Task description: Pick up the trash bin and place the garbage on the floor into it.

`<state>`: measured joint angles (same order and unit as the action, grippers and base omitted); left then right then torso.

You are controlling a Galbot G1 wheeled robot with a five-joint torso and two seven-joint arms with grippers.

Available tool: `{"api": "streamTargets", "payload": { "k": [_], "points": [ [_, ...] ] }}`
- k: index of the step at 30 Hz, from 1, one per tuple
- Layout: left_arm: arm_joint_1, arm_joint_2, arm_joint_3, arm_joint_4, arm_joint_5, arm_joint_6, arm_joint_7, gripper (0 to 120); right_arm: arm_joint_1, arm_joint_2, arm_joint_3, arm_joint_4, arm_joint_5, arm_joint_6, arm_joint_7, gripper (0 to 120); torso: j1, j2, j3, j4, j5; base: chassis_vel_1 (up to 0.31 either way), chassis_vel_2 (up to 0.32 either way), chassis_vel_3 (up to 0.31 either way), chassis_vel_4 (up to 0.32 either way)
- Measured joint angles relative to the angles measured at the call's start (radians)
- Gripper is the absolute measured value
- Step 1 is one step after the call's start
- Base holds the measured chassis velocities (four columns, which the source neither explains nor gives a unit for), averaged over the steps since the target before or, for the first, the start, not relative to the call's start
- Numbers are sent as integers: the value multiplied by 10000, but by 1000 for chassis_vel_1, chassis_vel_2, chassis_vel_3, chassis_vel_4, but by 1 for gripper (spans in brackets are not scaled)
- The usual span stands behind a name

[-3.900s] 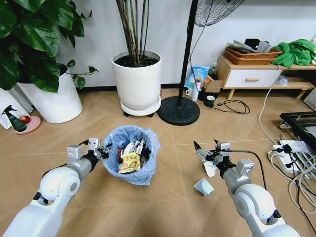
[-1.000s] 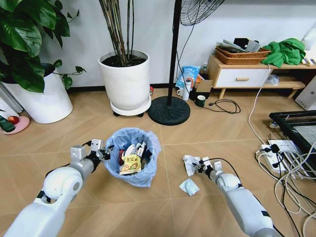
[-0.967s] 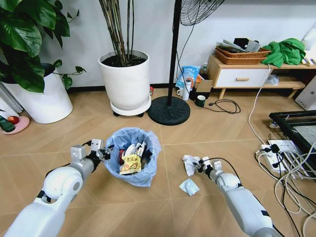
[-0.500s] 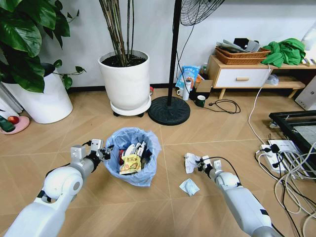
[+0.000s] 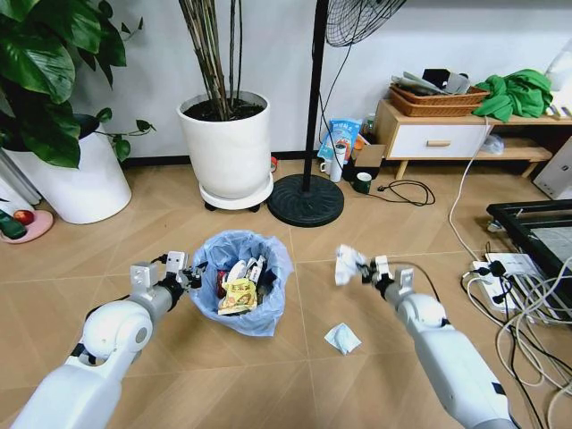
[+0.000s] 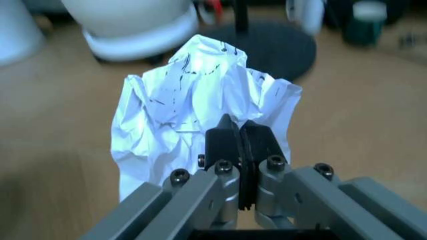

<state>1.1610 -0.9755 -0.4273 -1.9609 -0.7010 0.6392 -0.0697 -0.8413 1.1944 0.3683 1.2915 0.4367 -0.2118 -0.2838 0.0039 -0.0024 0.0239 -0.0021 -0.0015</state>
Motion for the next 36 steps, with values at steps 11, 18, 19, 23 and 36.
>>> {"api": "streamTargets", "payload": {
  "k": [11,18,19,23,36],
  "points": [
    [-60,36,19,107,-57,51,70,0,570,-758,-896,2602,1281,-768,-139,0,0,0,1,0,7,0,0,0,0],
    [-109,42,62,208,-144,72,114,0,667,-1395,-1997,4760,1995,-1118,-54,0,0,0,0,0,5,0,0,0,0],
    [-109,42,62,208,-144,72,114,0,667,-1395,-1997,4760,1995,-1118,-54,0,0,0,0,0,5,0,0,0,0],
    [-172,25,145,267,-177,81,121,0,707,-1720,-2695,5791,2447,-1398,17,0,0,0,0,-1,5,0,0,0,0],
    [-333,-2,366,394,-209,87,120,0,15,-2269,-3584,6815,2531,-1590,-153,0,0,0,0,-2,7,0,0,0,0]
  ]
}}
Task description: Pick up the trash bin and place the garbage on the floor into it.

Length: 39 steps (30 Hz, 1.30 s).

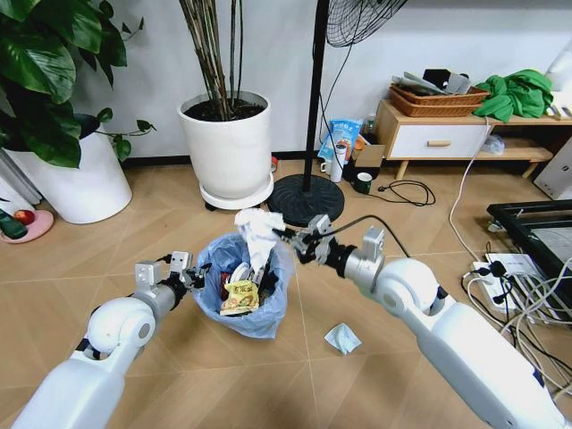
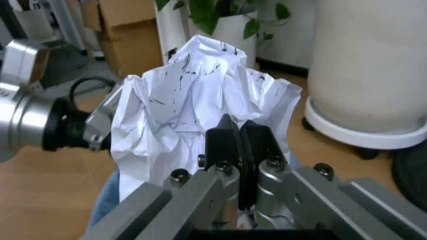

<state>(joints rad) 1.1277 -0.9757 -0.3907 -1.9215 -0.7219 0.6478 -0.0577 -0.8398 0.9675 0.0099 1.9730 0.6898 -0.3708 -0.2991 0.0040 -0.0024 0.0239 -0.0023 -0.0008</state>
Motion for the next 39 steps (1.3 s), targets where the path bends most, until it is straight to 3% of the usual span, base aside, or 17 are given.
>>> {"api": "streamTargets", "payload": {
  "k": [7,10,14,20,25,31,35,39],
  "points": [
    [-32,-25,54,5,1,0,-15,0,29,-33,-525,51,-328,0,-37,0,0,0,0,1,-2,0,0,0,0],
    [-32,-2,48,5,1,0,-16,0,39,-46,-684,1,-505,8,-33,8,0,0,0,1,-1,0,0,0,0],
    [-33,27,4,0,0,0,-16,0,37,-30,-762,-73,-681,50,-15,29,1,0,0,1,-1,0,0,0,0],
    [-35,-2,2,-5,0,-6,-15,0,39,-12,-704,-91,-712,82,46,45,1,0,0,1,-1,0,0,0,0],
    [-37,-53,-6,6,18,-18,-6,0,88,26,-143,67,-504,104,582,68,1,0,0,2,-1,0,0,0,0],
    [-40,-78,-82,5,20,-23,8,0,-72,27,485,288,-103,-23,1736,88,1,0,0,1,0,0,0,0,0],
    [14,-101,-145,-35,33,-30,28,0,-638,0,1356,403,7,-221,2244,99,1,-1,1,3,0,0,0,0,0],
    [95,-107,-254,-101,52,-38,52,0,-1506,-27,2436,613,-37,-300,2273,100,0,0,-1,-3,-3,0,0,0,0]
  ]
}}
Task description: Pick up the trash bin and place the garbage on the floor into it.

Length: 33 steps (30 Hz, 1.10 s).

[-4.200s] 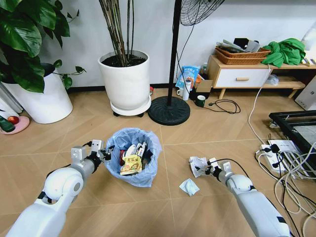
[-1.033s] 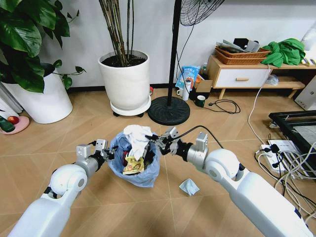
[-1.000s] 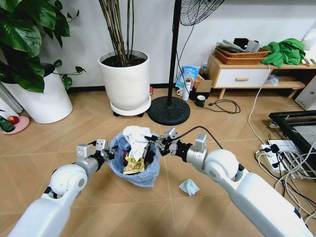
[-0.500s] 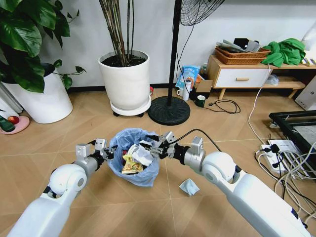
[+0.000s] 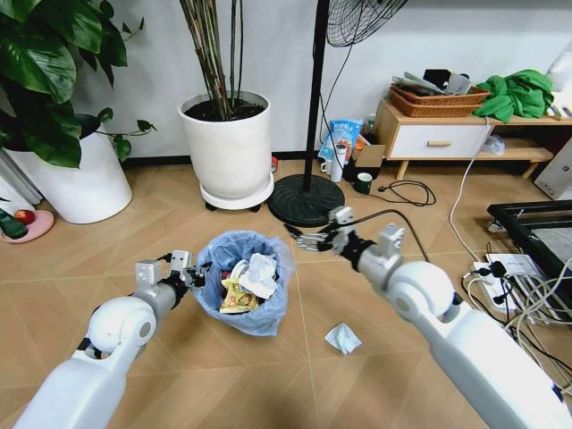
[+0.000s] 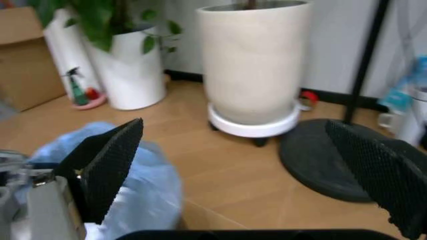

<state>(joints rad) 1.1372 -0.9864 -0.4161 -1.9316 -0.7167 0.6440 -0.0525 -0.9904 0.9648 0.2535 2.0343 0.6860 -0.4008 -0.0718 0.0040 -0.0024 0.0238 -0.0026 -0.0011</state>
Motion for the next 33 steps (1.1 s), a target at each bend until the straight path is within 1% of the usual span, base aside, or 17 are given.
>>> {"api": "streamTargets", "payload": {
  "k": [2,3,5,8,9,11,12,13,14,16,19,20,22,24,28,30,33],
  "points": [
    [112,1,-107,-87,14,-8,5,0,-533,58,545,47,-138,-39,-37,100,0,0,1,1,7,0,0,0,0],
    [112,1,-107,-87,14,-8,5,0,-533,58,545,47,-138,-39,-37,100,0,0,1,1,7,0,0,0,0],
    [153,3,-163,-145,18,-16,5,0,-1001,141,966,-80,-407,-34,-188,100,0,0,0,6,-1,0,0,0,0],
    [147,-2,-174,-173,18,-17,-6,0,-1468,215,1301,-390,-805,-18,-552,100,0,0,1,3,8,0,0,0,0],
    [141,-6,-181,-195,16,-19,-11,0,-1787,250,1490,-646,-1064,74,-857,100,0,0,0,5,-1,0,0,0,0],
    [145,-7,-187,-211,13,-19,-11,0,-2013,269,1571,-878,-1235,174,-1054,100,0,0,0,3,-2,0,0,0,0],
    [167,-7,-207,-223,12,-21,-12,0,-2299,293,1662,-1231,-1474,323,-1356,100,0,-1,2,2,9,0,0,0,0],
    [178,-5,-227,-234,13,-23,-12,0,-2504,315,1755,-1567,-1691,510,-1675,100,-1,-1,1,3,9,0,0,0,0],
    [181,-5,-234,-238,12,-25,-13,0,-2607,323,1798,-1774,-1815,656,-1871,100,0,-1,1,2,-1,0,0,0,0],
    [182,-5,-234,-238,13,-25,-12,0,-2632,325,1808,-1837,-1852,702,-1928,100,0,-1,1,2,-2,0,0,0,0],
    [178,-8,-240,-241,14,-30,-11,0,-2819,389,1816,-2762,-2273,1226,-2598,100,-1,-1,0,3,6,0,0,0,0],
    [178,-8,-240,-241,14,-30,-11,0,-2819,389,1816,-2762,-2273,1226,-2598,100,-1,-1,0,3,6,0,0,0,0],
    [178,-8,-241,-251,15,-31,-12,0,-2832,471,1650,-3633,-2697,1596,-2988,100,0,-2,1,3,4,0,0,0,0],
    [184,2,-241,-270,18,-31,-12,0,-2846,483,1559,-3861,-2827,1630,-3109,100,-1,-1,1,3,5,0,0,0,0],
    [256,-26,-309,-332,36,-32,-8,0,-2887,462,956,-4619,-3377,1787,-3253,100,-1,-1,0,3,3,0,0,0,0],
    [275,-74,-329,-347,99,-39,21,0,-2649,501,449,-5218,-3796,1884,-3235,100,-1,-1,1,4,2,0,0,0,0],
    [270,-76,-314,-351,138,-46,46,0,-2506,603,348,-5547,-3984,1892,-3212,100,0,-2,1,6,2,0,0,0,0]
  ]
}}
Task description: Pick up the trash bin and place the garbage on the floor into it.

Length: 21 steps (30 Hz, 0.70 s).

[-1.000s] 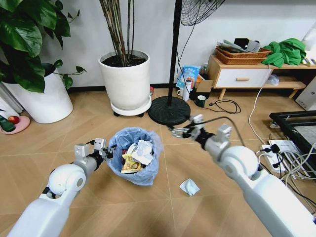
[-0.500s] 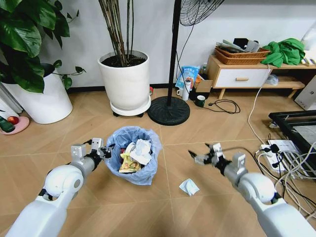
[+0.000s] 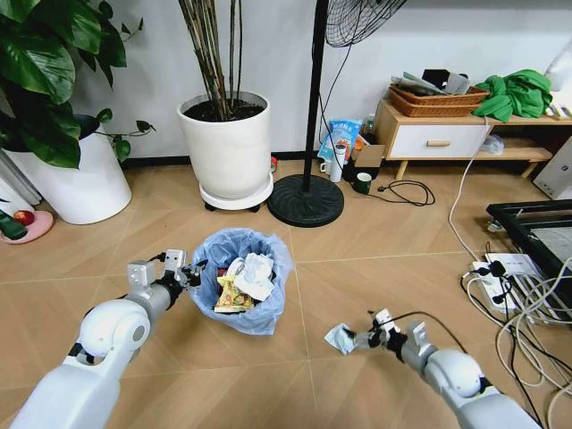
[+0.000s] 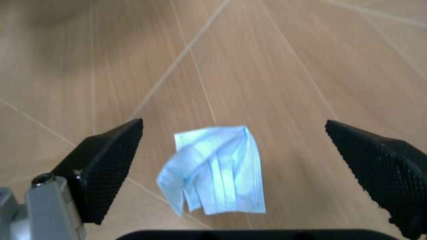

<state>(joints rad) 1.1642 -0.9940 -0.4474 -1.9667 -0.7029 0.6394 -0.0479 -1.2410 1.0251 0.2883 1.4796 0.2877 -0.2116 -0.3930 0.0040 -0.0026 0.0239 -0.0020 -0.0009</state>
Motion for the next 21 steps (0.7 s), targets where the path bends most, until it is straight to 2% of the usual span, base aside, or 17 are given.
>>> {"api": "streamTargets", "payload": {
  "k": [14,21],
  "points": [
    [103,-205,27,-58,253,-58,136,0,-250,48,-138,-346,-22,-98,262,100,0,0,-1,-3,0,0,0,0,0],
    [-3,-215,62,-19,255,-72,182,0,141,616,-296,-852,-155,-200,506,100,0,0,0,-1,-1,0,0,0,0]
  ]
}}
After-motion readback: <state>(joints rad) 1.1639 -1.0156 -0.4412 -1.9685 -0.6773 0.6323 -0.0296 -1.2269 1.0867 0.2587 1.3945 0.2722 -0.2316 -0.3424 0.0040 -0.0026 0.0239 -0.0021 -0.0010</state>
